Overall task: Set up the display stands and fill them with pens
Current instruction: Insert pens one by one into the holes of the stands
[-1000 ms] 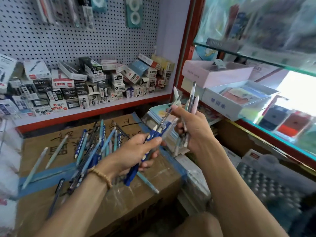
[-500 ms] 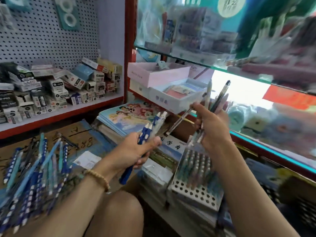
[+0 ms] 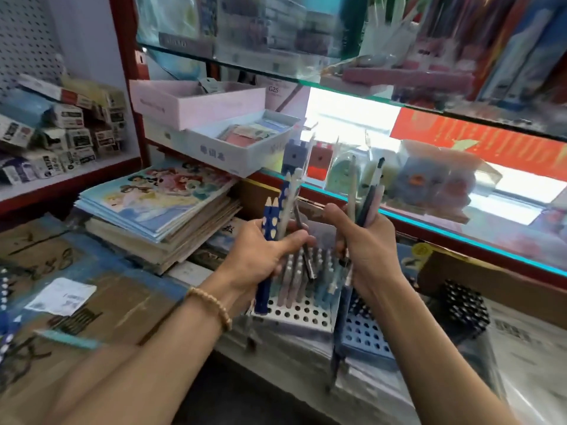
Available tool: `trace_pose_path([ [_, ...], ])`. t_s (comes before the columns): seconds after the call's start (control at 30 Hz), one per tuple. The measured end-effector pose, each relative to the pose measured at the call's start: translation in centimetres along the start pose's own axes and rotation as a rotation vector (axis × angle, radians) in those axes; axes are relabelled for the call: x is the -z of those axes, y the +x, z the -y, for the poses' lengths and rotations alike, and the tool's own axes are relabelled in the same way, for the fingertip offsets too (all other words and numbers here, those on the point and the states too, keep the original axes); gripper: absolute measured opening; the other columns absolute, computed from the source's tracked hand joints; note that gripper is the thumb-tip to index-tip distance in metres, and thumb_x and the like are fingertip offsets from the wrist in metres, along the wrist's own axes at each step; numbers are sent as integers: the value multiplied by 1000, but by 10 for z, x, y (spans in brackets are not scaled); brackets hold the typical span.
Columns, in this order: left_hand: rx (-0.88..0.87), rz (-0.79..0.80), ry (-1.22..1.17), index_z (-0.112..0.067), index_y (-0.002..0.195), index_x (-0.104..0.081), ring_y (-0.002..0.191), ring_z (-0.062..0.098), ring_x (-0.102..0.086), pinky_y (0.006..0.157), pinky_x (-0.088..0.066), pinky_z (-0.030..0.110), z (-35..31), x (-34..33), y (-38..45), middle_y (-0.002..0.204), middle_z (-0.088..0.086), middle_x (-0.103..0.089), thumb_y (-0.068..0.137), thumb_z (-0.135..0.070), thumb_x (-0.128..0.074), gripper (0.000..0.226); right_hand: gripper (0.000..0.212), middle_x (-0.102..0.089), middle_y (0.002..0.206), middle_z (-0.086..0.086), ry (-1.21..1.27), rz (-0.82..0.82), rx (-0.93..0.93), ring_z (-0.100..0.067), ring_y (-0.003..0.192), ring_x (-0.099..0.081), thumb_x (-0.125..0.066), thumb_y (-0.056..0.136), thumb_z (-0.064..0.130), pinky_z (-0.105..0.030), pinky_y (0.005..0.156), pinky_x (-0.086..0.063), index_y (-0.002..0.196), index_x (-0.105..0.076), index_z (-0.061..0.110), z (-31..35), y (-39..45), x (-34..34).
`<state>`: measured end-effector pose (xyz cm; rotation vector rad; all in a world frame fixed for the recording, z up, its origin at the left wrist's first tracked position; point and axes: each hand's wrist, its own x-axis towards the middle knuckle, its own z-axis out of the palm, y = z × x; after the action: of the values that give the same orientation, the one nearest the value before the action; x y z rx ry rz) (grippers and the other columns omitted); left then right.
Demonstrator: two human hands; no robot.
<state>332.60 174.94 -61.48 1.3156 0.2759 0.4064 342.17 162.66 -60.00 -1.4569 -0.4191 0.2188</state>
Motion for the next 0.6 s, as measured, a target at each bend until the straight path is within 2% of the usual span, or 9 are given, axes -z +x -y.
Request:
trace_pose_path([
  [0.07,14,-17,-89,0,92,-69,33,4,-41,33,-34,14,13,-5,6,72,17,-67,90,-10,-66,11,22,-66,63,3,-28,-14,-35,-6,56,-62,-76,84,24,-20,55,-50,86,-70,2,-10,-10,17],
  [0.13,26,-46,-136,-1,93,-73,36,5,-37,34,-34,16,24,-13,12,57,7,-52,90,-17,-68,17,25,-65,60,4,-82,6,-71,-5,51,-58,-74,84,29,-18,50,-47,82,-71,4,-17,-22,28],
  [0.23,34,-70,-180,-3,97,-74,39,5,-36,35,-33,17,34,-30,17,72,10,-52,89,-19,-68,18,22,-72,67,-2,-133,24,-103,-9,47,-47,-73,86,31,-22,44,-40,80,-70,10,-20,-32,36],
  [0.33,46,-27,-196,-2,101,-73,39,4,-36,36,-33,16,41,-47,16,69,6,-61,90,-18,-66,21,15,-74,75,-9,-115,-21,-131,-11,46,-44,-72,89,23,-21,41,-39,88,-72,9,-21,-38,47],
  [0.4,49,-10,-192,-4,96,-74,40,6,-37,36,-34,17,44,-55,16,72,15,-56,89,-21,-67,19,10,-72,73,-7,-77,-54,-148,-11,46,-44,-73,89,19,-22,42,-38,85,-72,10,-21,-40,55],
  [0.5,89,-49,-229,-7,79,-67,42,7,-38,36,-35,17,46,-63,16,58,3,-44,86,-24,-71,19,8,-68,70,-7,-76,-95,-153,-11,46,-44,-75,86,14,-21,41,-38,79,-72,11,-20,-43,72],
  [0.6,188,-106,-298,-13,75,-57,42,6,-40,36,-35,16,52,-71,20,58,-2,-49,86,-21,-72,20,10,-67,68,-6,-122,-142,-128,-9,45,-46,-76,84,12,-20,41,-38,75,-72,12,-20,-47,96],
])
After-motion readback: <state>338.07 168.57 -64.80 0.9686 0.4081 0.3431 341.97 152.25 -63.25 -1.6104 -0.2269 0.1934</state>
